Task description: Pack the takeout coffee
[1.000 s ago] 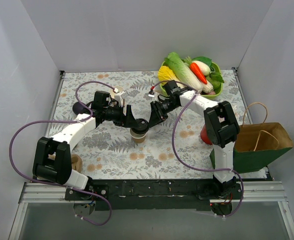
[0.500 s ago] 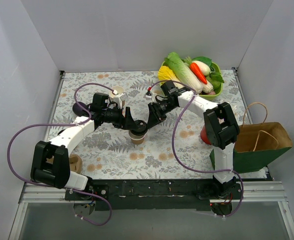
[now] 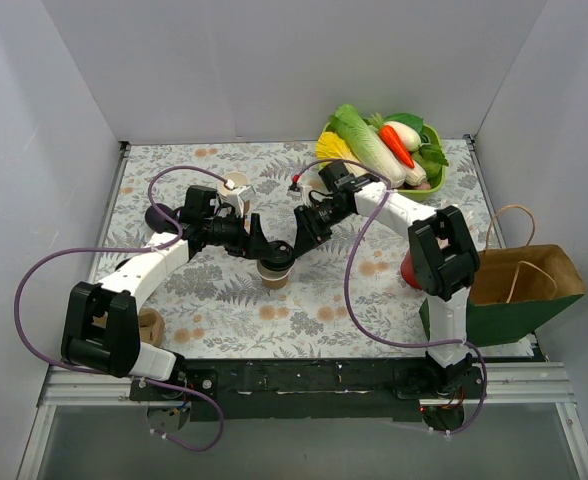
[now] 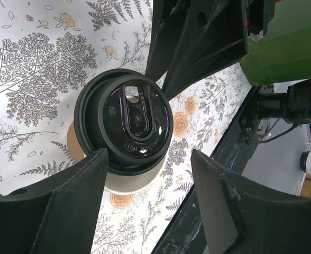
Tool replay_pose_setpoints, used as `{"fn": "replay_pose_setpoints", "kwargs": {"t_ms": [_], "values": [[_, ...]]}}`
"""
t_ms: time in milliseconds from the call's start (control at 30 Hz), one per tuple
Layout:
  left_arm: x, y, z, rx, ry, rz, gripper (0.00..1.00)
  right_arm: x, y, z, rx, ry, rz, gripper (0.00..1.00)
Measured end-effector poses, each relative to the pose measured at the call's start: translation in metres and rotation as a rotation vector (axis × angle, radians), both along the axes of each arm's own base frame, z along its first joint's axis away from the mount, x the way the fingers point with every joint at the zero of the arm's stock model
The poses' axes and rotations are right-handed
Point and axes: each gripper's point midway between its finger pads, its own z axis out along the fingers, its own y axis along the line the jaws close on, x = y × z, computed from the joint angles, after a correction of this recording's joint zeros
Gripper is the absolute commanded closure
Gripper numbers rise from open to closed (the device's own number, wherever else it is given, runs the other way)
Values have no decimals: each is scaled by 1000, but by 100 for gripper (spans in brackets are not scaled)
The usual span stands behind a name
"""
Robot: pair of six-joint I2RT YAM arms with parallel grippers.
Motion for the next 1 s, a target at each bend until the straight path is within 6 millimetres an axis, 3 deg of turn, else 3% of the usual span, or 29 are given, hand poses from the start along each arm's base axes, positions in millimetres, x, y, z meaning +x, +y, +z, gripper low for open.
{"fn": "replay_pose_setpoints", "kwargs": {"t_ms": [267, 500, 600, 867, 1000], "values": [[-2, 2, 0, 4, 3, 2, 39, -8, 3, 1, -29, -59, 34, 64], [-13, 6, 0, 8, -2, -10, 40, -7, 2, 0, -49, -112, 60, 48], [-16, 7, -3, 11, 7, -13, 40, -5, 3, 1, -43, -144, 79, 47], [-22, 8, -8, 20, 29, -19, 40, 16, 15, 32, 30, -291, 119, 46], [-23, 8, -8, 20, 34, -21, 41, 17, 20, 40, 68, -299, 126, 47]]}}
